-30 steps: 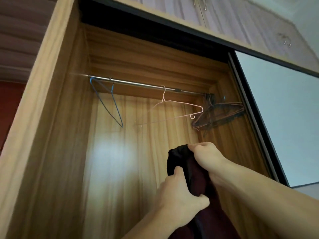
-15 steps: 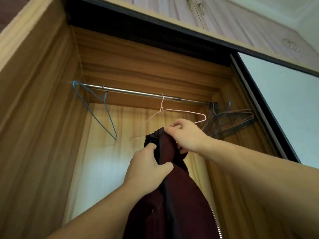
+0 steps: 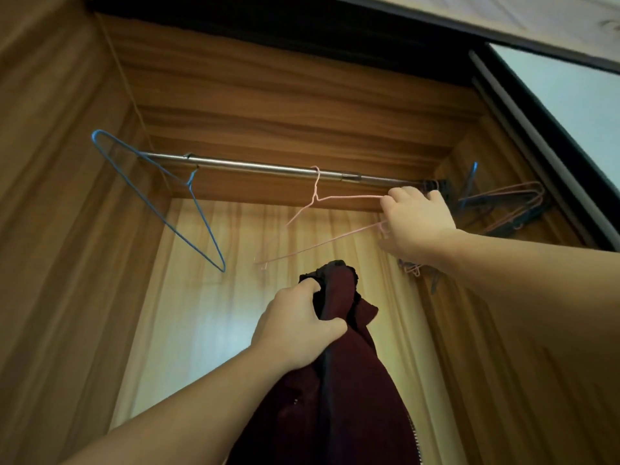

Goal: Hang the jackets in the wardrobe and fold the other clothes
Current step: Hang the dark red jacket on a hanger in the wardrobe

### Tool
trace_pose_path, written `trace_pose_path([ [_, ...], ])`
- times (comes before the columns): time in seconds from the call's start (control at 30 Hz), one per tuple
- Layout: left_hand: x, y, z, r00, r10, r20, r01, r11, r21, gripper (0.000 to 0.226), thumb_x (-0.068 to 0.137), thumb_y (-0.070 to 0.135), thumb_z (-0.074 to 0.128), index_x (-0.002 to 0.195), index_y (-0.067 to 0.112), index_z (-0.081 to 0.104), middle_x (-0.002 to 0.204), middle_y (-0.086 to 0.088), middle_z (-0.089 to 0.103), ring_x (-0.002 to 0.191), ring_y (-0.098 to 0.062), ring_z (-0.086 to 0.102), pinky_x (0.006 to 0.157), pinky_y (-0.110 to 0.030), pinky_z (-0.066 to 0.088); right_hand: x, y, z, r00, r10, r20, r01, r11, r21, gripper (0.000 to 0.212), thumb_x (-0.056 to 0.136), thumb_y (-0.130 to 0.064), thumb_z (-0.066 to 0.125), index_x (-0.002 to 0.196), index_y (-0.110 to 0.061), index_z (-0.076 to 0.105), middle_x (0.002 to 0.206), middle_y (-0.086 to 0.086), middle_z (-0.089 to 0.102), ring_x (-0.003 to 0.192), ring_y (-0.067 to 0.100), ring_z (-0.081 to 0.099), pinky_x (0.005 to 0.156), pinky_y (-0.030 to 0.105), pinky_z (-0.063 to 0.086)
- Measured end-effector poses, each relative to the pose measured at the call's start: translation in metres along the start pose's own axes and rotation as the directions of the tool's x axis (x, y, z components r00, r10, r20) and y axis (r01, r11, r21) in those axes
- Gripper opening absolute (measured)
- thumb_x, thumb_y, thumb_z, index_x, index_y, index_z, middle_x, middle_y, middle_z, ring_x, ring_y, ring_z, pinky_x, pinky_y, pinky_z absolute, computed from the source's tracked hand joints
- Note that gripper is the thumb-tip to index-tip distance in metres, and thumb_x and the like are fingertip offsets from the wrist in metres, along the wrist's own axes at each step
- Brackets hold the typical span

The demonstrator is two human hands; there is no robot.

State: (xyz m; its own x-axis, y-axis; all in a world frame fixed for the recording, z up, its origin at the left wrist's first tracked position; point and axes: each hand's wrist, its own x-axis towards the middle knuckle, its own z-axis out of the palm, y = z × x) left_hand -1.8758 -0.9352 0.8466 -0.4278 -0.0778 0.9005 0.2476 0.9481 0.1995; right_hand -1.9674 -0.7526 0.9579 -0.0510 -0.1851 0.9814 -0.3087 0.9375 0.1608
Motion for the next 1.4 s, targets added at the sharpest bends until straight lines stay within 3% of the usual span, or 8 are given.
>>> trace_pose_path([
  [0.3,0.052,0.016,-0.004,0.996,0.046,-0.075,-0.035,0.989,0.146,0.034,0.056,0.046,0.059,0.084,0.027,0.058,0.078,0.009,0.064,0.077,-0.015,0.062,0.070,-0.037,0.054,0.058,-0.008,0.039,0.979,0.156,0.134,-0.145,0.986,-0.084,0.075,0.083,-0.032,0.066,0.145,-0.010,0.032,0.144,0.016,0.042,0.139,0.035,0.031,0.114,0.062,0.013],
  [0.43,0.063,0.016,-0.016,0.992,0.072,-0.100,-0.050,0.977,0.206,0.029,0.055,0.046,0.060,0.076,0.028,0.053,0.074,0.008,0.062,0.071,-0.012,0.059,0.062,-0.033,0.050,0.073,-0.019,0.048,0.967,0.179,0.182,-0.198,0.976,0.095,0.056,0.078,-0.027,0.074,0.128,-0.012,0.052,0.113,0.011,0.057,0.105,0.030,0.057,0.081,0.041,0.044],
  [0.73,0.056,-0.008,-0.021,0.988,0.039,-0.147,-0.011,0.982,0.190,0.025,0.056,0.043,0.062,0.072,0.029,0.049,0.070,0.010,0.058,0.066,-0.011,0.057,0.057,-0.031,0.044,0.063,-0.031,0.065,0.942,0.331,0.063,-0.330,0.871,0.364,0.070,0.067,-0.054,0.080,0.114,-0.012,0.050,0.092,0.004,0.055,0.076,0.024,0.057,0.054,0.031,0.043],
  [0.8,0.052,-0.013,-0.021,0.988,0.041,-0.146,-0.014,0.984,0.180,0.022,0.059,0.040,0.063,0.069,0.030,0.047,0.065,0.012,0.054,0.062,-0.007,0.052,0.053,-0.027,0.036,0.046,-0.033,0.072,0.905,0.369,0.212,-0.426,0.774,0.468,0.076,0.062,-0.063,0.080,0.107,-0.014,0.043,0.090,0.002,0.056,0.074,0.021,0.060,0.049,0.027,0.042],
  [0.9,0.045,-0.018,-0.018,0.991,0.038,-0.129,-0.019,0.988,0.151,0.019,0.060,0.038,0.064,0.069,0.030,0.049,0.065,0.013,0.055,0.059,-0.003,0.052,0.051,-0.023,0.033,0.028,-0.050,0.078,0.736,0.245,0.631,-0.676,0.304,0.671,0.066,0.067,-0.060,0.078,0.101,-0.011,0.051,0.078,0.000,0.053,0.060,0.015,0.052,0.042,0.022,0.042],
  [1.03,0.029,-0.027,-0.011,0.996,0.018,-0.088,-0.005,0.991,0.137,0.023,0.056,0.041,0.058,0.074,0.028,0.052,0.071,0.009,0.060,0.066,-0.008,0.057,0.056,-0.030,0.044,0.016,-0.068,0.083,0.647,0.220,0.730,-0.733,-0.080,0.675,0.035,0.085,-0.034,0.065,0.107,-0.007,0.061,0.067,0.000,0.040,0.051,0.016,0.033,0.041,0.023,0.029],
  [1.23,0.000,-0.041,-0.012,1.000,0.010,-0.017,-0.008,0.995,0.100,0.027,0.057,0.042,0.057,0.079,0.027,0.051,0.075,0.006,0.063,0.069,-0.015,0.061,0.068,-0.044,0.054,-0.006,-0.086,0.044,0.632,-0.006,0.775,-0.762,-0.187,0.620,0.018,0.085,-0.027,0.066,0.089,-0.013,0.056,0.057,-0.003,0.040,0.044,0.010,0.036,0.046,0.023,0.051],
  [1.4,-0.014,-0.048,-0.011,0.997,0.074,0.037,-0.075,0.997,0.013,0.024,0.059,0.042,0.058,0.073,0.028,0.045,0.064,0.010,0.053,0.054,-0.005,0.046,0.051,-0.025,0.038,0.005,-0.087,-0.007,0.666,0.028,0.745,-0.735,-0.143,0.663,0.009,0.090,-0.022,0.054,0.085,-0.016,0.050,0.048,-0.006,0.029,0.040,0.008,0.019,0.035,0.016,0.020],
])
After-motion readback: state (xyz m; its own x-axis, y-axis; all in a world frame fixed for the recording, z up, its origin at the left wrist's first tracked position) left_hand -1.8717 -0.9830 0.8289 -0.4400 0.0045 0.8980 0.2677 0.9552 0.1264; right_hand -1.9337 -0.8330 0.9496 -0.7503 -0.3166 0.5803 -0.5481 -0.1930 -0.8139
